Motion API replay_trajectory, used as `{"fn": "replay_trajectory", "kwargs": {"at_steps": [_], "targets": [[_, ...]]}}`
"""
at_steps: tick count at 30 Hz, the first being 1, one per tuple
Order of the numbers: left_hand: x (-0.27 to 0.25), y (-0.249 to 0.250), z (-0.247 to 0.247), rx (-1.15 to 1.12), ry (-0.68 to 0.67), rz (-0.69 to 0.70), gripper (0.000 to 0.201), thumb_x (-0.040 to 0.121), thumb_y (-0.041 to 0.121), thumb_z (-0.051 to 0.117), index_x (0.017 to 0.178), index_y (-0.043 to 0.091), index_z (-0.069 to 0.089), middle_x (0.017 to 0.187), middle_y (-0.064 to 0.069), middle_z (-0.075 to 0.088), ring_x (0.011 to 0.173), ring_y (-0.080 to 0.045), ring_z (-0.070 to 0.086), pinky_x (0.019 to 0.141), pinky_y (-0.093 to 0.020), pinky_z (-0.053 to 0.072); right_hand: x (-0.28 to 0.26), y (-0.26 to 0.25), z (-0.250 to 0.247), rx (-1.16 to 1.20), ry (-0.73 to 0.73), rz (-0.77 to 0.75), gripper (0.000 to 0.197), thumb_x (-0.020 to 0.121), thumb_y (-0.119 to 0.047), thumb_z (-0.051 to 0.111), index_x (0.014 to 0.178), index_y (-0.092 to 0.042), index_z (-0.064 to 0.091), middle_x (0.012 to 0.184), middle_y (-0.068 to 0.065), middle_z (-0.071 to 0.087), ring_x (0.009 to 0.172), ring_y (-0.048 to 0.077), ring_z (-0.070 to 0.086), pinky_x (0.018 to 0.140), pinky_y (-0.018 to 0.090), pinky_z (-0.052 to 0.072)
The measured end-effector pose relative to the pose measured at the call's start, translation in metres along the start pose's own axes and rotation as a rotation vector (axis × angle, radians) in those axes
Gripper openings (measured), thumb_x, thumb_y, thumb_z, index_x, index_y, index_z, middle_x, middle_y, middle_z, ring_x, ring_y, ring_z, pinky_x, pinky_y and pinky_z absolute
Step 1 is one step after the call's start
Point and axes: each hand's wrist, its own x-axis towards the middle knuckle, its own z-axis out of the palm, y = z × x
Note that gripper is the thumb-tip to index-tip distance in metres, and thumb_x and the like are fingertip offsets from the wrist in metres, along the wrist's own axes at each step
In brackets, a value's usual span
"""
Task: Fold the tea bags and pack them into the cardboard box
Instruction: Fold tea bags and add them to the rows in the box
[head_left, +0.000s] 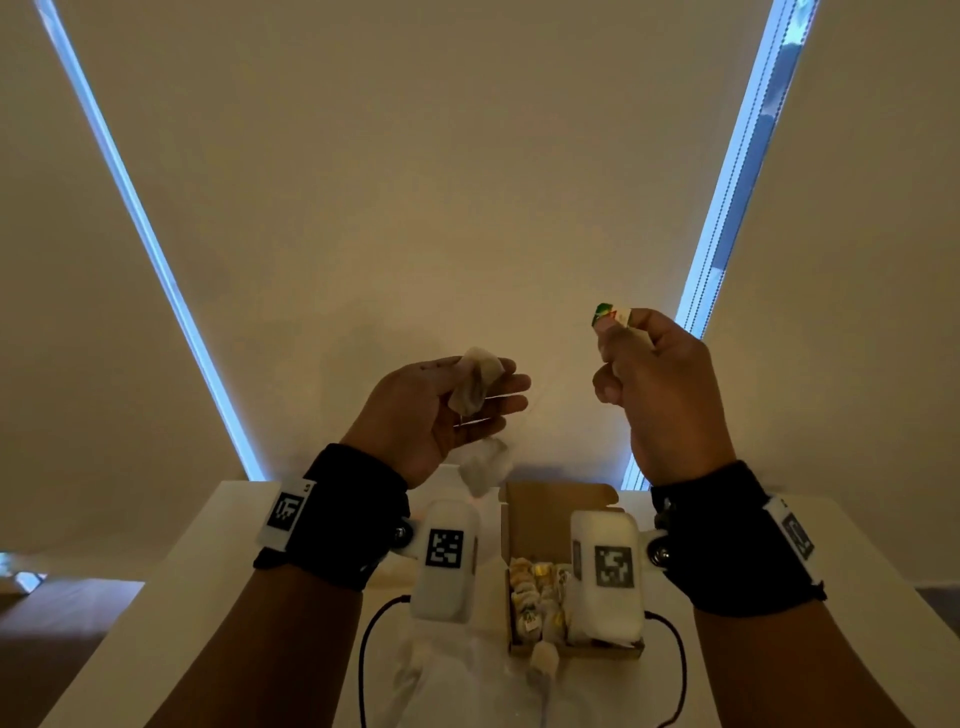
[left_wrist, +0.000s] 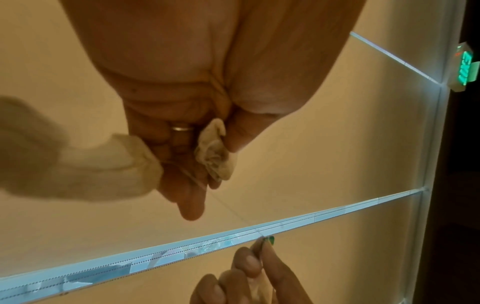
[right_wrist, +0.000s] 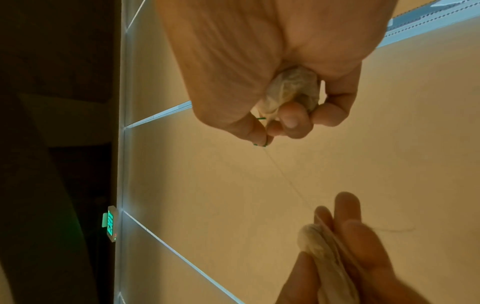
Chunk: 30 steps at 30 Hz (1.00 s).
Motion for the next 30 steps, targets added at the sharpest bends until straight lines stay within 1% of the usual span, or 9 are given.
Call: {"fn": "replay_trajectory", "kwargs": {"at_steps": [2, 9, 13, 16, 19, 21, 24, 27, 30], "targets": [[0.001, -0.001, 0.001, -0.080, 0.012, -0.004, 0.043, 0.110, 0.018, 0.030, 0.125, -0.003, 0.064, 0.122, -0.019, 0.072, 0.116, -0.032, 0.069, 0.103, -0.043, 0.051, -0.001, -0.004, 0.000, 0.024, -0.011, -0.008, 0.030, 0.098, -0.021, 0.060, 0.068, -0.023, 0.058, 0.057, -0.012, 0.043, 0.053, 0.014, 0.042, 0.059, 0.034, 0.039], [0.011, -0.004, 0.000, -0.137, 0.122, 0.077, 0.033, 0.103, -0.002, 0.036, 0.111, -0.003, 0.068, 0.115, -0.021, 0.074, 0.105, -0.029, 0.073, 0.091, -0.038, 0.059, -0.001, -0.010, -0.001, -0.105, -0.099, -0.038, 0.016, 0.098, -0.027, 0.063, 0.084, -0.019, 0.067, 0.056, -0.012, 0.050, 0.049, 0.011, 0.045, 0.051, 0.022, 0.040], [0.016, -0.009, -0.004, 0.100, 0.212, 0.205, 0.049, 0.093, -0.018, 0.037, 0.090, 0.008, 0.078, 0.100, -0.009, 0.078, 0.101, -0.022, 0.071, 0.083, -0.031, 0.060, 0.005, -0.014, -0.005, -0.110, -0.117, -0.034, 0.015, 0.097, -0.027, 0.064, 0.087, -0.017, 0.069, 0.061, -0.006, 0.050, 0.050, 0.014, 0.043, 0.053, 0.027, 0.039], [0.014, -0.014, -0.006, 0.408, 0.254, 0.284, 0.055, 0.086, -0.014, 0.038, 0.081, 0.018, 0.082, 0.074, -0.005, 0.067, 0.076, -0.021, 0.056, 0.067, -0.029, 0.051, 0.011, -0.020, -0.007, -0.088, -0.131, -0.030, 0.016, 0.096, -0.026, 0.065, 0.084, -0.017, 0.069, 0.063, -0.002, 0.048, 0.050, 0.016, 0.042, 0.057, 0.033, 0.039], [0.010, -0.020, 0.003, 0.437, 0.152, 0.213, 0.037, 0.095, -0.004, 0.044, 0.097, 0.009, 0.079, 0.065, -0.004, 0.055, 0.065, -0.023, 0.043, 0.057, -0.028, 0.038, 0.017, -0.028, -0.006, -0.052, -0.154, -0.041, 0.015, 0.096, -0.024, 0.065, 0.085, -0.015, 0.071, 0.065, 0.002, 0.048, 0.050, 0.016, 0.040, 0.056, 0.034, 0.038], [0.010, -0.025, 0.008, 0.505, 0.042, 0.187, 0.023, 0.103, 0.015, 0.052, 0.110, 0.013, 0.074, 0.075, 0.005, 0.067, 0.067, -0.020, 0.056, 0.057, -0.032, 0.048, 0.021, -0.034, -0.004, -0.013, -0.170, -0.038, 0.014, 0.097, -0.020, 0.065, 0.088, -0.012, 0.071, 0.070, 0.006, 0.047, 0.050, 0.016, 0.038, 0.054, 0.032, 0.037], [0.013, -0.033, 0.009, 0.623, -0.086, 0.277, 0.018, 0.097, 0.033, 0.067, 0.109, 0.023, 0.074, 0.108, 0.007, 0.076, 0.097, -0.011, 0.071, 0.084, -0.035, 0.058, 0.024, -0.042, 0.000, 0.035, -0.206, -0.041, 0.012, 0.098, -0.016, 0.062, 0.092, -0.010, 0.071, 0.072, 0.007, 0.046, 0.050, 0.014, 0.036, 0.052, 0.030, 0.037], [0.010, -0.033, 0.013, 0.619, -0.161, 0.313, 0.024, 0.098, 0.033, 0.062, 0.100, 0.014, 0.077, 0.093, 0.006, 0.076, 0.070, 0.001, 0.061, 0.069, -0.014, 0.045, 0.027, -0.046, 0.000, 0.032, -0.197, -0.049, 0.013, 0.098, -0.016, 0.061, 0.090, -0.012, 0.070, 0.071, 0.005, 0.048, 0.050, 0.012, 0.037, 0.052, 0.028, 0.037], [0.004, -0.032, 0.022, 0.498, -0.295, 0.295, 0.025, 0.097, 0.038, 0.062, 0.105, 0.018, 0.075, 0.092, 0.005, 0.075, 0.060, -0.008, 0.048, 0.058, -0.018, 0.041, 0.029, -0.047, -0.001, 0.042, -0.179, -0.055, 0.014, 0.098, -0.016, 0.061, 0.088, -0.010, 0.068, 0.071, 0.007, 0.050, 0.049, 0.012, 0.036, 0.053, 0.030, 0.035]]}}
